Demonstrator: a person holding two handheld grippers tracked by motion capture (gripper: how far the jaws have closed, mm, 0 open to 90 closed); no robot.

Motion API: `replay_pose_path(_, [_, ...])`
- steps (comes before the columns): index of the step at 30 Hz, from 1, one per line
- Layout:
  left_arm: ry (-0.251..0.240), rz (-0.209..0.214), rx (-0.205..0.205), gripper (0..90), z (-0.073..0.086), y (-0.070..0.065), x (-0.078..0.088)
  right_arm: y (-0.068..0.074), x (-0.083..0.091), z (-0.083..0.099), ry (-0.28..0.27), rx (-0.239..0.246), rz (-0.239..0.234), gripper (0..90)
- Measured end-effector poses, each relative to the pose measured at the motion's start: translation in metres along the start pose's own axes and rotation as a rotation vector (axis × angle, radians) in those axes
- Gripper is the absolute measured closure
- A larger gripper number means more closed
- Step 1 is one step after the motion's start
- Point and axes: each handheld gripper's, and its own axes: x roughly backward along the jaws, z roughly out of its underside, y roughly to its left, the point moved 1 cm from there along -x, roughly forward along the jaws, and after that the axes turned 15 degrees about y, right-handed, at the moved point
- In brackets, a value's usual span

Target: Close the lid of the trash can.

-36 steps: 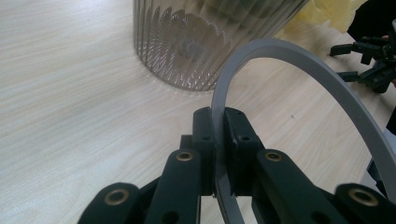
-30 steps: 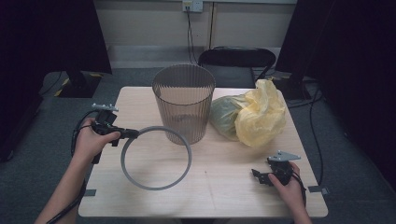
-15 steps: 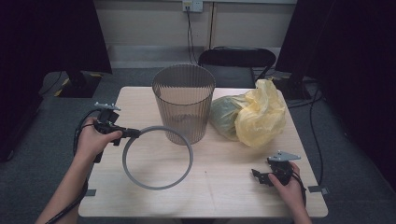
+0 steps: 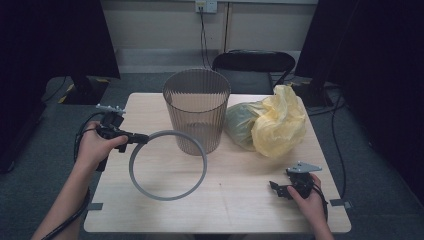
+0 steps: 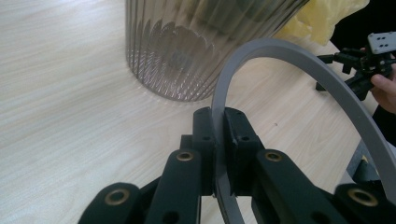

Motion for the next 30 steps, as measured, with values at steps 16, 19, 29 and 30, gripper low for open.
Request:
replay_pose_path(16, [-0.009,0.001,-0.006,84.0,-0.013,-0.009,0.025,0.0,0.0,0.0,0.0,0.0,-0.001,14.2])
replay_pose_path(19, [-0.008,0.009,-0.005,83.9,-0.014,-0.009,0.03,0.0,0.0,0.0,0.0,0.0,-0.001,14.2])
replay_pose_path(29, [-0.02,0.016,-0.006,83.9,-0.021,-0.013,0.043,0.0,0.0,0.0,0.0,0.0,-0.001,14.2])
replay_pose_path(30, [-0.022,0.018,-0.009,84.0,-0.022,-0.014,0.045,0.0,0.0,0.0,0.0,0.0,-0.001,14.2])
